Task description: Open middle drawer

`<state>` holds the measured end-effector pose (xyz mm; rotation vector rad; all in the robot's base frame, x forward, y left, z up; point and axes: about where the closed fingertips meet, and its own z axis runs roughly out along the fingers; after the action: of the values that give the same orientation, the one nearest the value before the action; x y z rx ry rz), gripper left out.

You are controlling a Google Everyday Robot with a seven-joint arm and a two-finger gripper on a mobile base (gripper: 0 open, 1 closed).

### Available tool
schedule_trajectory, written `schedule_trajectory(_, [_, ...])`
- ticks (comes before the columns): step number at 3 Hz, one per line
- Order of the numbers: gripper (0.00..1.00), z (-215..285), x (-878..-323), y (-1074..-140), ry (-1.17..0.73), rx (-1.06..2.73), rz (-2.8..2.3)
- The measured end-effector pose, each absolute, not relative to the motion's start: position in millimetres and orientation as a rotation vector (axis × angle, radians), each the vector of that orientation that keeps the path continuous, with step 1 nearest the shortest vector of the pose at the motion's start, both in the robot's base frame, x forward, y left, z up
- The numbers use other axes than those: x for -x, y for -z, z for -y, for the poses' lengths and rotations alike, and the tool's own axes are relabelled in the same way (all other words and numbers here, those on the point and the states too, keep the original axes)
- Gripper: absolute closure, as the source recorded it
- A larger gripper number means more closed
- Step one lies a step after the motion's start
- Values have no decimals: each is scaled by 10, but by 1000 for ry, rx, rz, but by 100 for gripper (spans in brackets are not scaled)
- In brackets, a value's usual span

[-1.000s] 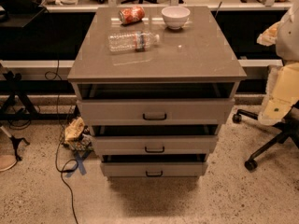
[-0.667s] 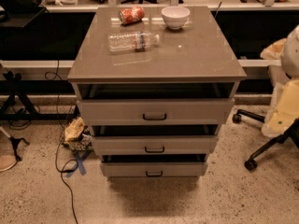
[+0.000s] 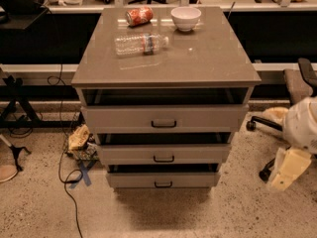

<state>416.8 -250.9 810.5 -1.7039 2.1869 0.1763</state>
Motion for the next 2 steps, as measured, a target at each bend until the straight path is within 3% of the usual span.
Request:
schedule_trajectory(1, [0, 2420, -4099, -7328, -331, 1676, -2222])
schedule_trajectory(2, [0, 2414, -4093, -7217, -352, 1674, -2229])
